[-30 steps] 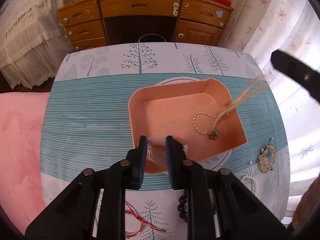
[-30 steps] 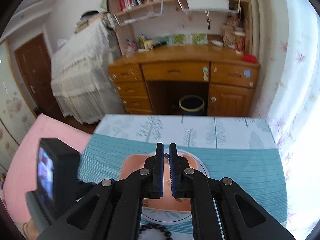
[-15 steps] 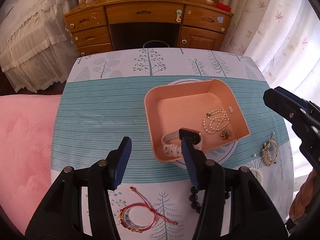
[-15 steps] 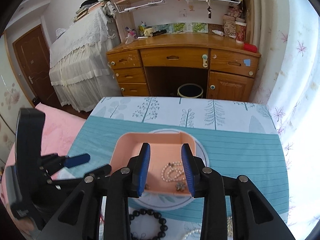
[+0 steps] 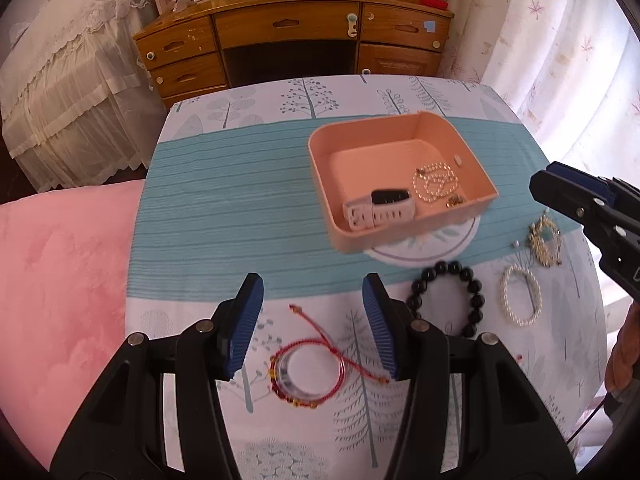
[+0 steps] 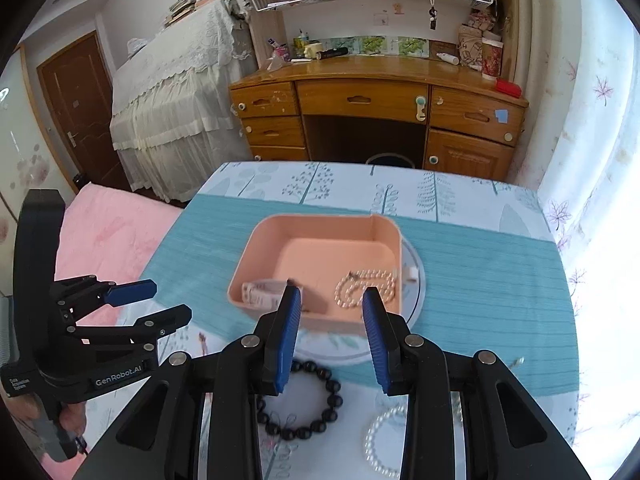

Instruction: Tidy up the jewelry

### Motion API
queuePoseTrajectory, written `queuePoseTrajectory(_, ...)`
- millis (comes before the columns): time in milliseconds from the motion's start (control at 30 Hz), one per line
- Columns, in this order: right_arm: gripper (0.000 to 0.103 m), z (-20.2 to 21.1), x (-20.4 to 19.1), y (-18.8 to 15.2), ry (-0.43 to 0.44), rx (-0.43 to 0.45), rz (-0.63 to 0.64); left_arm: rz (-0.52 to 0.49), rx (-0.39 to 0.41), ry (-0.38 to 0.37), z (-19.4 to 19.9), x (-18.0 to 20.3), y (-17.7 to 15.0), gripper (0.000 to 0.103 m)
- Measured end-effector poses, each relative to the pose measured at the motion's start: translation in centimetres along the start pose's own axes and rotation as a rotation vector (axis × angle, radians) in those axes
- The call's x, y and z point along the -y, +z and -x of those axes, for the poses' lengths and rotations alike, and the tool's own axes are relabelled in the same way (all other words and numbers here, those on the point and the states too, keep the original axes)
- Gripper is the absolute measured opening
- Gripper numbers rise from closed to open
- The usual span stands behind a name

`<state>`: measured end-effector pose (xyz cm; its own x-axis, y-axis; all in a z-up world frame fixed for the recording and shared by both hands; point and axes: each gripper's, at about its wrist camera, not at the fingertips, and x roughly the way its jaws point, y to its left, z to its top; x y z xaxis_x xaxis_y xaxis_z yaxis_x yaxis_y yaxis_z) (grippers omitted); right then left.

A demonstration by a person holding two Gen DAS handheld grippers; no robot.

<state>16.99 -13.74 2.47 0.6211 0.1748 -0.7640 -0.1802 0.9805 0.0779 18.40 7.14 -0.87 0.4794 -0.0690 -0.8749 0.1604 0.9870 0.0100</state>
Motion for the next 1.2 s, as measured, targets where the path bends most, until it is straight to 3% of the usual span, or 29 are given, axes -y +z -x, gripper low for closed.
queuePoseTrajectory(433,0.032,2.1,0.3,-8.3,-0.007,-0.077,0.01,0.008,-0.023,-0.058,1.3,1.8,-6.8,0.049)
queuePoseTrajectory(833,0.032,2.3,3.1,-13.3,-0.022,-0.152,-0.046,0.021,-0.066,-0.128,-0.1,4.5,-10.1,0.049)
queuePoseTrajectory(967,0.032,2.1,3.5,-14.7,-0.003,-0.178,-0.051,-0.012,-0.072,-0.153,-0.9,6.2,-10.4,0.049)
queuePoseTrajectory(1200,0.032,1.4,3.1,-18.8,0.055,-0.224,0.025,-0.158,-0.046,-0.124,-2.3,9.0,-10.1,0.049)
